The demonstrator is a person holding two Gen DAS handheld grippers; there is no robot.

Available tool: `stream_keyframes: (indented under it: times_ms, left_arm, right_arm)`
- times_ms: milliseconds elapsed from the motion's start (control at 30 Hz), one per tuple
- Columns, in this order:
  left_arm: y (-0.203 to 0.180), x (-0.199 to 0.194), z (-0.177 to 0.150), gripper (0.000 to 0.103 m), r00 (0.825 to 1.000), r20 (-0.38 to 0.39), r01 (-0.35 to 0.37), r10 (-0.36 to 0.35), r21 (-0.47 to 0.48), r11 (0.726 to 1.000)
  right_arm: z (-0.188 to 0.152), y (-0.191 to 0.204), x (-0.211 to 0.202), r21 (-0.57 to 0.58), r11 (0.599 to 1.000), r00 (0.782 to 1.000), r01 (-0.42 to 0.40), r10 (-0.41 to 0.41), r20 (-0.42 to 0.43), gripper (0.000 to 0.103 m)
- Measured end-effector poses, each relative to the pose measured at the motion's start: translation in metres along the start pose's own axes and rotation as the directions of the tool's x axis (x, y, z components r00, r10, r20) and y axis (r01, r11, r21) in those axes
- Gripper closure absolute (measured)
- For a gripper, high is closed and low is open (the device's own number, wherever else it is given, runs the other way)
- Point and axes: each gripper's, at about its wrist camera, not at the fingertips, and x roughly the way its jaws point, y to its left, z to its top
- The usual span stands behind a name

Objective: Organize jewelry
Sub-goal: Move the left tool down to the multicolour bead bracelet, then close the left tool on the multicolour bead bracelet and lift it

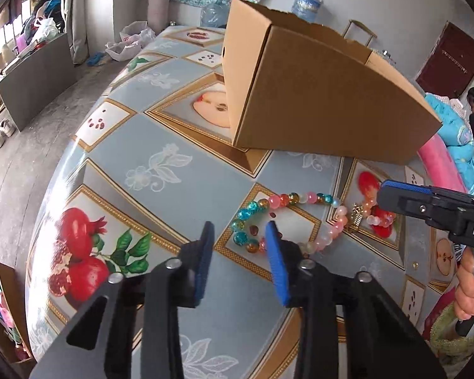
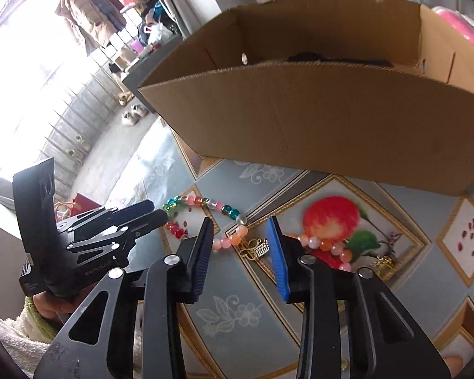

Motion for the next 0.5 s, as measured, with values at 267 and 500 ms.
stream_keyframes:
  times_ms: [267, 500]
  left_arm:
    - [-0.009, 0.01, 0.008, 0.079, 1.0, -0.022, -0.002, 0.003, 0.07, 0.998]
    - [-0.013, 0.012, 0.009, 0.091, 0.999, -0.004, -0.045, 0.046, 0.111, 0.993]
  right_arm:
    - [0.007, 0.01, 0.02, -0.059, 0.996, 0.996, 0.068, -0.07, -0.047, 0.088]
    - [0.008, 0.022, 0.029, -0.127, 0.986, 0.989, 0.11, -0.121, -0.085, 0.088]
